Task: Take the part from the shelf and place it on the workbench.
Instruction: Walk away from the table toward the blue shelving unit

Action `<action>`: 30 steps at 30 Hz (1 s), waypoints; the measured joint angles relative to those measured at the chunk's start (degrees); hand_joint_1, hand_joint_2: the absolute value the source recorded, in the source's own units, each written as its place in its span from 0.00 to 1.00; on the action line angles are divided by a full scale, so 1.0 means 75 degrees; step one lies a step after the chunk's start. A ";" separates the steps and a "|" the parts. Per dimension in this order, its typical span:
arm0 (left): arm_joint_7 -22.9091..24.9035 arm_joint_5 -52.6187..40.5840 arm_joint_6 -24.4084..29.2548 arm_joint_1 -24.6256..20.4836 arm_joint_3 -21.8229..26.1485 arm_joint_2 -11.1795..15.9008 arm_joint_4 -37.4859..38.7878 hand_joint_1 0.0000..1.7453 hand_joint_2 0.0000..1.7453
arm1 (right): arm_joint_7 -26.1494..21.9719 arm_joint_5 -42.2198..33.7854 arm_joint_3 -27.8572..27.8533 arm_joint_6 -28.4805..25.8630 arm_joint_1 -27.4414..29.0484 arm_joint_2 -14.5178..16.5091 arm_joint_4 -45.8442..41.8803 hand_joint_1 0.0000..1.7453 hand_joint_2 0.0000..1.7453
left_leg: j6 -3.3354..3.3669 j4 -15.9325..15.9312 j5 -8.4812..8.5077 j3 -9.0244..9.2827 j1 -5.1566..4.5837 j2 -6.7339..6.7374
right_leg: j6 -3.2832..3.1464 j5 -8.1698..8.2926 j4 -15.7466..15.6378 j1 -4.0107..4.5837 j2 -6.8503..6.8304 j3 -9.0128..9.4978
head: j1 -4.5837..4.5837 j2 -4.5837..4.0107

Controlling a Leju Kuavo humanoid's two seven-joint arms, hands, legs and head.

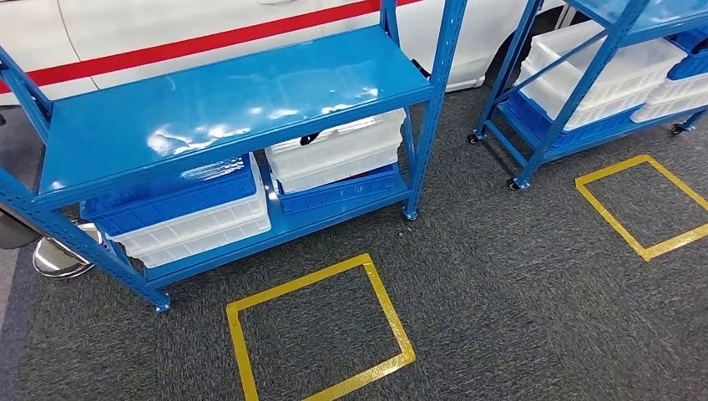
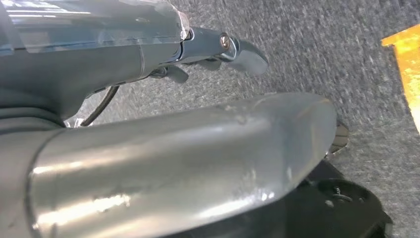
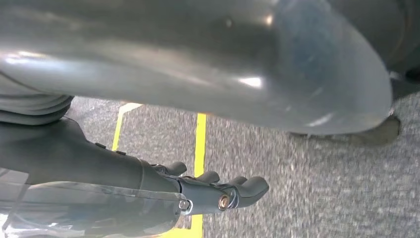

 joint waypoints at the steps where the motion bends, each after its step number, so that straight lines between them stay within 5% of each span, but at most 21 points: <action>1: 0.0002 0.0000 0.0004 0.0001 0.0000 -0.0002 0.0000 0.00 0.00 | 0.0001 0.0017 0.0000 -0.0001 -0.0004 0.0001 -0.0001 0.00 0.00 | 0.0035 -0.0086 0.0049 0.0056 0.0022 -0.0007 | 0.0033 -0.0103 0.0128 0.0002 0.0014 -0.0043 | 0.0008 0.0000; 4: 0.0025 -0.0005 0.0007 -0.0018 0.0000 -0.0005 0.0000 0.00 0.00 | 0.0023 0.0145 0.0004 0.0000 -0.0006 0.0001 -0.0001 0.00 0.00 | 0.0098 -0.0178 0.0100 0.0101 0.0021 -0.0072 | 0.0088 -0.0746 0.1337 -0.0013 0.0059 -0.0654 | 0.0021 0.0000; 6: 0.0057 -0.0015 0.0007 -0.0016 0.0000 -0.0005 0.0000 0.00 0.00 | 0.0057 0.0202 0.0008 0.0002 -0.0003 0.0001 -0.0001 0.00 0.00 | 0.0106 -0.0170 0.0088 0.0102 0.0010 -0.0166 | 0.0109 -0.0850 0.1914 -0.0018 0.0064 -0.0994 | 0.0020 0.0000; 7: 0.0076 -0.0022 0.0007 -0.0012 0.0000 -0.0005 0.0000 0.00 0.00 | 0.0079 0.0220 0.0009 0.0003 -0.0001 0.0001 -0.0001 0.00 0.00 | 0.0098 -0.0163 0.0081 0.0111 0.0010 -0.0238 | 0.0112 -0.0668 0.1800 -0.0022 0.0076 -0.0971 | 0.0021 -0.0001; 9: 0.0108 -0.0033 0.0007 -0.0013 -0.0001 -0.0009 0.0000 0.00 0.00 | 0.0125 0.0236 0.0008 0.0004 0.0020 -0.0002 -0.0001 0.00 0.00 | 0.0069 -0.0127 0.0046 0.0130 0.0013 -0.0362 | 0.0089 -0.0075 0.0879 -0.0032 0.0148 -0.0583 | 0.0030 -0.0001; 11: 0.0129 -0.0037 0.0007 -0.0008 -0.0002 -0.0012 0.0000 0.00 0.00 | 0.0167 0.0189 -0.0002 -0.0001 0.0017 -0.0005 -0.0001 0.00 0.00 | 0.0007 -0.0046 -0.0013 0.0116 -0.0016 -0.0448 | 0.0046 0.0241 0.0085 -0.0025 0.0225 -0.0247 | 0.0050 -0.0001; 14: 0.0147 -0.0037 0.0007 0.0019 0.0000 -0.0009 0.0000 0.00 0.00 | 0.0189 0.0106 -0.0039 -0.0009 -0.0035 -0.0003 -0.0001 0.00 0.00 | -0.0109 -0.0026 -0.0053 0.0087 -0.0028 -0.0494 | -0.0051 0.0251 -0.0078 -0.0009 0.0232 -0.0186 | 0.0065 -0.0001; 16: 0.0150 -0.0037 0.0009 0.0024 0.0000 -0.0007 0.0000 0.00 0.00 | 0.0195 0.0092 -0.0057 -0.0012 -0.0032 0.0001 -0.0001 0.00 0.00 | -0.0196 0.0153 -0.0196 0.0021 -0.0016 -0.0365 | -0.0139 0.0272 -0.0126 -0.0035 0.0193 -0.0163 | 0.0039 0.0000; 19: 0.0150 -0.0037 0.0009 0.0011 -0.0001 -0.0006 0.0000 0.00 0.00 | 0.0198 0.0077 -0.0075 -0.0015 -0.0005 0.0004 -0.0001 0.00 0.00 | -0.0315 0.1392 -0.0861 -0.0552 0.0031 -0.0106 | -0.0219 0.0272 -0.0151 -0.0046 0.0113 -0.0156 | -0.0033 0.0000; 21: 0.0150 -0.0037 0.0009 0.0014 -0.0001 -0.0007 0.0000 0.00 0.00 | 0.0200 0.0073 -0.0093 -0.0015 0.0005 0.0004 -0.0001 0.00 0.00 | -0.0365 0.2134 -0.1063 -0.0928 0.0067 -0.0067 | -0.0222 0.0254 -0.0148 -0.0041 0.0070 -0.0152 | -0.0031 0.0001; 23: 0.0150 -0.0037 0.0009 0.0027 -0.0001 -0.0008 0.0000 0.00 0.00 | 0.0201 0.0071 -0.0109 -0.0014 0.0005 0.0004 -0.0001 0.00 0.00 | -0.0366 0.1800 -0.0680 -0.0791 0.0086 -0.0045 | -0.0202 0.0218 -0.0146 -0.0042 0.0057 -0.0116 | -0.0032 0.0000; 25: 0.0150 -0.0037 0.0009 0.0027 0.0000 -0.0007 0.0000 0.00 0.00 | 0.0202 0.0069 -0.0115 -0.0013 0.0006 0.0004 -0.0001 0.00 0.00 | -0.0294 0.0729 -0.0187 -0.0275 0.0070 -0.0003 | -0.0147 0.0164 -0.0145 -0.0032 0.0049 -0.0055 | -0.0033 -0.0001; 27: 0.0150 -0.0037 0.0009 0.0006 -0.0001 -0.0005 0.0000 0.00 0.00 | 0.0203 0.0068 -0.0117 -0.0013 0.0004 0.0004 -0.0001 0.00 0.00 | -0.0180 0.0060 -0.0074 0.0038 0.0024 0.0035 | -0.0052 0.0123 -0.0167 -0.0021 0.0031 -0.0005 | -0.0034 -0.0001; 30: 0.0150 -0.0038 0.0009 0.0021 -0.0001 -0.0005 0.0000 0.00 0.00 | 0.0205 0.0066 -0.0117 -0.0013 0.0000 0.0004 -0.0001 0.00 0.00 | -0.0007 -0.0121 -0.0115 0.0154 0.0013 0.0006 | 0.0125 0.0187 -0.0088 -0.0030 0.0008 0.0065 | -0.0039 0.0001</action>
